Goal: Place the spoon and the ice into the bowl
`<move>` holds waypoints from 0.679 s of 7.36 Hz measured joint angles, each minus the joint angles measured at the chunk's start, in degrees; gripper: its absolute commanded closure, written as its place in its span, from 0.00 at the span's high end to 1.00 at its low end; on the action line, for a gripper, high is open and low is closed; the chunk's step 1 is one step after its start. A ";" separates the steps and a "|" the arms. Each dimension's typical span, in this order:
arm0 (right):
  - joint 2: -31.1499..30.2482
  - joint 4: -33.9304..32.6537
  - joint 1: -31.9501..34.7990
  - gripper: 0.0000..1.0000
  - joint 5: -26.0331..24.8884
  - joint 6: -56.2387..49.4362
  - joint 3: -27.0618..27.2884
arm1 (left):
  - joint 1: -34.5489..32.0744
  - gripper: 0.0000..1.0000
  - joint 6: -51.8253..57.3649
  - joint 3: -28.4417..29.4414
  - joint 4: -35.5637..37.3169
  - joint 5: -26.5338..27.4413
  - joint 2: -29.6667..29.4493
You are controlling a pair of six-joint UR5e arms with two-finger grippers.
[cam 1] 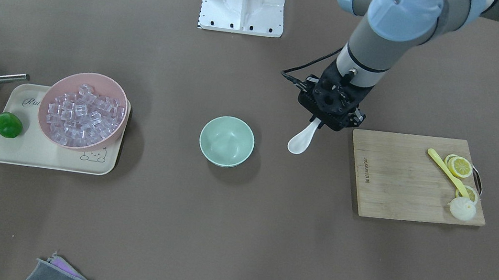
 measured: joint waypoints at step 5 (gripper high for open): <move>3.33 0.00 -7.21 0.99 -5.79 12.09 4.77 | 5.78 0.00 0.87 3.15 6.38 5.26 -4.70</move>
